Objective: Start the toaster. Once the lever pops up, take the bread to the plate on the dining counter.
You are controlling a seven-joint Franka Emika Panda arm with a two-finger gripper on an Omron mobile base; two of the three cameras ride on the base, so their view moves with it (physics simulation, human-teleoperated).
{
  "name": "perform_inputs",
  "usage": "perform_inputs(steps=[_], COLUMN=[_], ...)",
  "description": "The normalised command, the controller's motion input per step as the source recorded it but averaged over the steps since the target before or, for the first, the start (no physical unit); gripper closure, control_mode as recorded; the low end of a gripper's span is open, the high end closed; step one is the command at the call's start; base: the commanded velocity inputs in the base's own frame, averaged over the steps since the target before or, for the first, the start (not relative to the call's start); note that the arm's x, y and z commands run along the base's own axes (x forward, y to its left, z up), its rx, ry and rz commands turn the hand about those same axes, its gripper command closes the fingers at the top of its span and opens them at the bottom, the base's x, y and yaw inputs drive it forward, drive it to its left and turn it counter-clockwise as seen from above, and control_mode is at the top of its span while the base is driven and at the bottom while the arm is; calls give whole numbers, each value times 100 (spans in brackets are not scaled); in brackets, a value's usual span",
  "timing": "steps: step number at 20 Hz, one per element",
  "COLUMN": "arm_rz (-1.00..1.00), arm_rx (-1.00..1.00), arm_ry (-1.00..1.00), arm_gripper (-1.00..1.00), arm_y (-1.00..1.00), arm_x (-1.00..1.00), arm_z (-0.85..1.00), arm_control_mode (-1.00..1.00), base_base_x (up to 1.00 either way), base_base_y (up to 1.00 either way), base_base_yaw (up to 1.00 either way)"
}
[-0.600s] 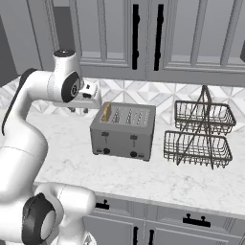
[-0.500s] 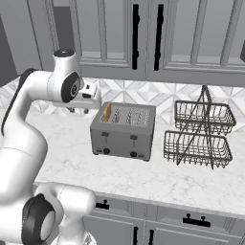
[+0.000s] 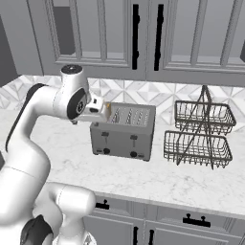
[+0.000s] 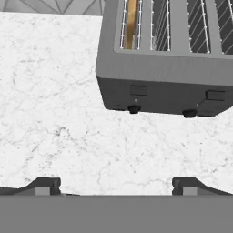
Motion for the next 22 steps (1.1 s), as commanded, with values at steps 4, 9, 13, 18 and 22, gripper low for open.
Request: perform_inputs(steps=[4, 9, 13, 18, 22], arm_rz=[0, 0, 0, 0, 0], arm_rx=[0, 0, 0, 0, 0], arm_ry=[-15, -5, 0, 2, 1], arm_gripper=[-100, -100, 100, 100, 100], arm_y=[-34, -6, -2, -3, -3], arm_x=[0, 67, 85, 53, 30], arm_z=[-73, -54, -20, 0, -4], arm_control_mode=[-100, -100, -100, -100, -100], base_base_x=[0, 0, 0, 0, 0], base_base_y=[0, 0, 0, 0, 0], base_base_yaw=[0, 0, 0, 0, 0])
